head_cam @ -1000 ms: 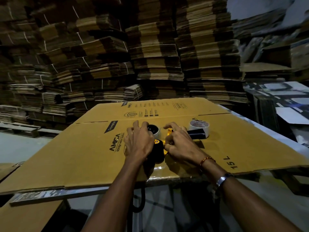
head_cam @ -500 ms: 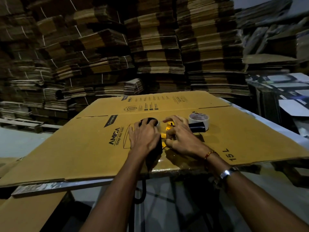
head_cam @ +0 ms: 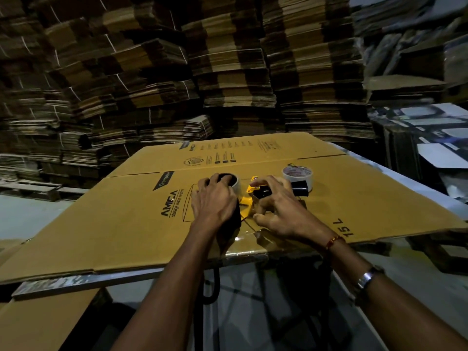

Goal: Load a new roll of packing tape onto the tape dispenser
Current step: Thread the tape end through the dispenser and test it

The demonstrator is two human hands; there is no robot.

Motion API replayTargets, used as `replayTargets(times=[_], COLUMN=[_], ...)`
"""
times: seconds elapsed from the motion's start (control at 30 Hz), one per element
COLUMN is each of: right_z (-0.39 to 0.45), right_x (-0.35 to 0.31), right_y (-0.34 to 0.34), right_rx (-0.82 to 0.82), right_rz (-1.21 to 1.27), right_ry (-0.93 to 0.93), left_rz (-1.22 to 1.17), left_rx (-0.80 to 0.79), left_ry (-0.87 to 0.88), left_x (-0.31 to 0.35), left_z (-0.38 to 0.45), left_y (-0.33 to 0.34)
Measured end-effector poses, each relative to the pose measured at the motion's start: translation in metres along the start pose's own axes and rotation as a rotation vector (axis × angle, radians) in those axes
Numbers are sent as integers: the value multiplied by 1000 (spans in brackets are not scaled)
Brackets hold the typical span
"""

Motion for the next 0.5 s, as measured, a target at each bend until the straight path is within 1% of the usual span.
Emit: replayTargets(times=[0.17, 0.33, 0.5], right_z=[-1, -22, -40], right_x=[-8, -8, -13], right_y=[7, 2, 1], right_rx=[-5, 52, 72], right_rz=[-15, 23, 11], right_ry=[-14, -17, -18], left_rz=[37, 28, 12], left_rx=[15, 42, 18], left_ry=[-2, -9, -6], left_x=[0, -2, -2], left_z=[2, 6, 7], left_y=[-1, 0, 3])
Point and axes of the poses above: each hand's wrist, its own z-axis towards the middle knuckle, its own y-axis out of the palm, x = y × z, the point moved 9 cm from there along z, towards the middle knuckle, and after that the axes turned 6 degrees about -y, right-handed, at the moved point
